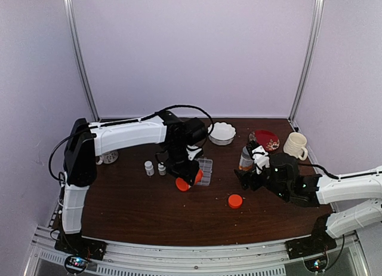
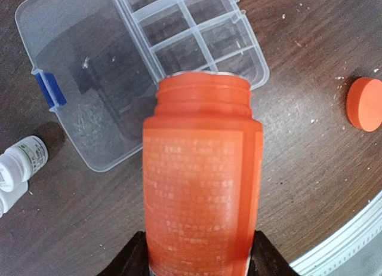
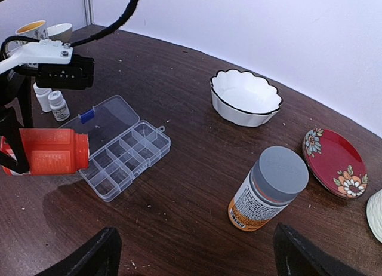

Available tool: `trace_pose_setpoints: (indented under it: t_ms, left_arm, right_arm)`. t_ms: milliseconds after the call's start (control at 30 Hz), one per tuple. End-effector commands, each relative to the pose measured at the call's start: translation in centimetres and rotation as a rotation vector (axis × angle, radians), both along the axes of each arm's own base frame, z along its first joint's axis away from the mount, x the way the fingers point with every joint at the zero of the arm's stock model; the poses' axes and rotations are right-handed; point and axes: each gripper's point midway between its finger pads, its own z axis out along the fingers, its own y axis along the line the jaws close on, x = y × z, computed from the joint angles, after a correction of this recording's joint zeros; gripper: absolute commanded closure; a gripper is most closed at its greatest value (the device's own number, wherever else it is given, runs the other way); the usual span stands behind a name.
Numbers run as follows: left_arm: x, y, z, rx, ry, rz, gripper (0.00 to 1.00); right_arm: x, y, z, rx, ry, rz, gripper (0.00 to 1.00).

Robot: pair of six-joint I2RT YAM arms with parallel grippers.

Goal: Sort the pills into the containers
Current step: Pour the pill into the compartment of the pill container.

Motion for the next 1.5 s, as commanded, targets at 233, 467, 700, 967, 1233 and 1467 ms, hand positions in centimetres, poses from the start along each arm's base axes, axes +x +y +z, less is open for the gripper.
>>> trace_pose_setpoints:
  t_ms: [233,467,700,967,1233,1467]
  left_arm:
    - [0.2,-0.2,0.4,0.021,0.0,-0.015,1.0]
    - [0.3,0.4,0.6,0.044,0.002,-0.01,1.0]
    - [0.4,0.8,0.0,0.076,0.012,-0.012,1.0]
    - [0.3,-0.1,0.6,0.073,0.008,-0.039,1.0]
    - [0.8,0.6,0.4,0.098,0.009,-0.033,1.0]
    - [0.9,0.5,0.6,0.094,0.018,-0.036,1.0]
  right_arm:
    - [0.6,-0.1,1.1,0.008,-0.022,-0.024,0.09]
    - [0.6,-0.1,1.1,0.006,-0.022,-0.023,0.09]
    - [0.6,-0.1,1.1,0.003,-0.022,-0.022,0.09]
    - [0.6,-0.1,1.0,0.002,-0.02,-0.022,0.09]
    - [0.6,-0.2,1.1,0.003,-0.023,-0.025,0.09]
    - [0.6,-0.1,1.0,0.0,-0.019,-0.021,0.09]
